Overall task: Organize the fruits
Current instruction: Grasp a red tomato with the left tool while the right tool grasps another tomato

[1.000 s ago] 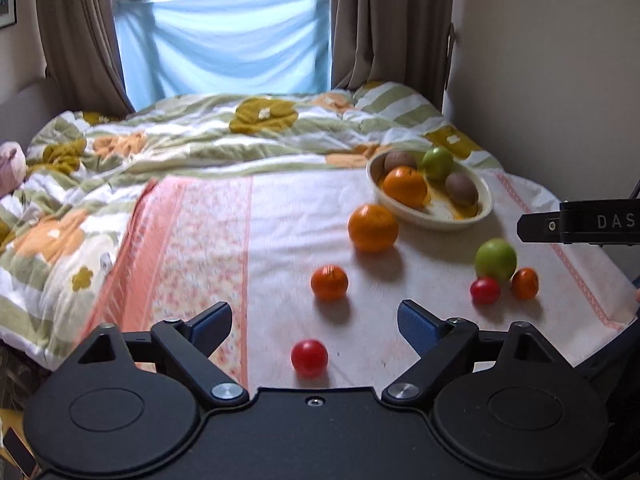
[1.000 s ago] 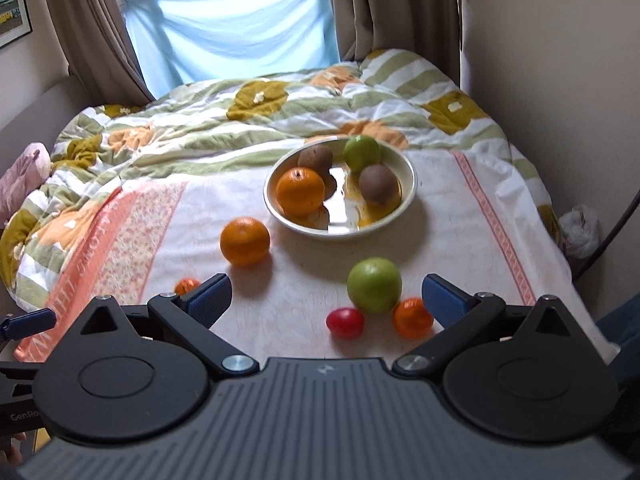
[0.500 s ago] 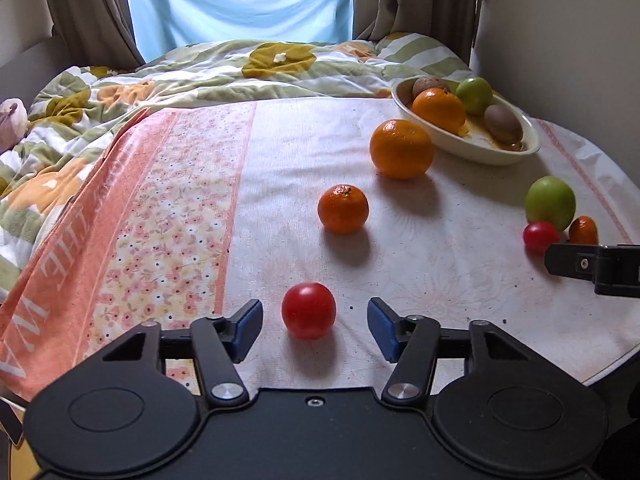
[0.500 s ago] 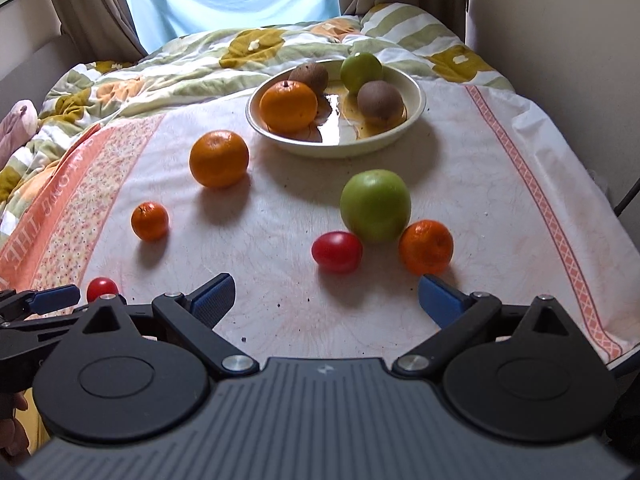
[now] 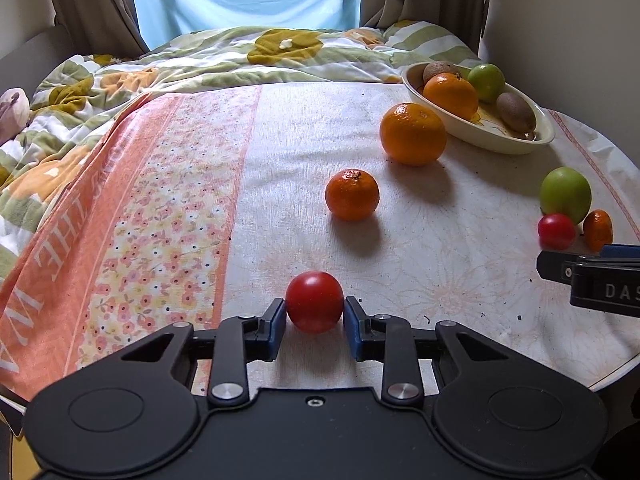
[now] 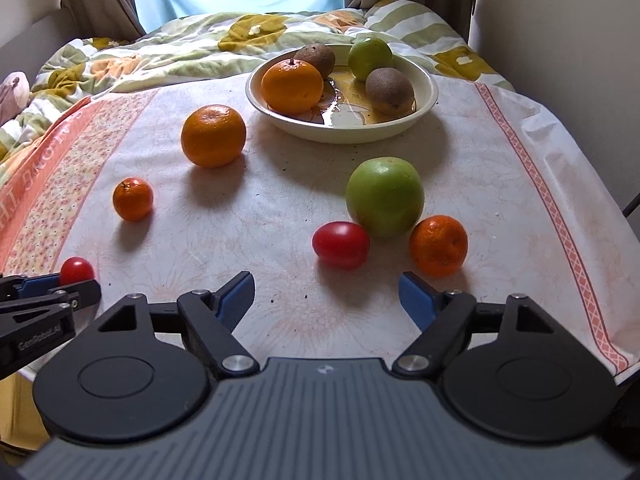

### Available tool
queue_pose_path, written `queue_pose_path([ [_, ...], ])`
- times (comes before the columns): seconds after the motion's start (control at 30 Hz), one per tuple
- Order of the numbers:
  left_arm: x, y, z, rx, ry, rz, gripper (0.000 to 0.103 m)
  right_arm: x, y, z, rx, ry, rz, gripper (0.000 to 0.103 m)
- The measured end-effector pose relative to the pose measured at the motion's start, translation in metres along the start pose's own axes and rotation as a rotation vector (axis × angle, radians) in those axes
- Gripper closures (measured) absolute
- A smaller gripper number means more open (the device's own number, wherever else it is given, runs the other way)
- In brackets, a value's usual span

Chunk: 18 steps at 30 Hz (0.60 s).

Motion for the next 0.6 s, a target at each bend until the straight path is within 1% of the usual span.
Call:
queue_pose_path([
  [0.17,0.000,-0.001,-0.002,0.004,-0.003,-0.005,0.069,-0.003,0.009,0.003,0.005,-0.014,-0.016,0.021],
  [0.47,0.000,-0.003,-0.004,0.007,0.003,-0.007,0.069,-0.006,0.024,0.009,0.008,0.008,-0.028,0.031],
  [0.6,-0.001,-0.005,-0.005,0.013,-0.001,-0.006,0.069,-0.007,0.028,0.012,0.012,0.016,-0.045,0.038],
])
Point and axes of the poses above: each gripper's, at about its wrist camera, not at the fingertips, and y roughly the way its jaws point, x to its right, z to its top, the point moved 7 cm from there along y, roughly the way its jaws point, and after that the axes turned 11 degrees about y, right-handed, at the moved point
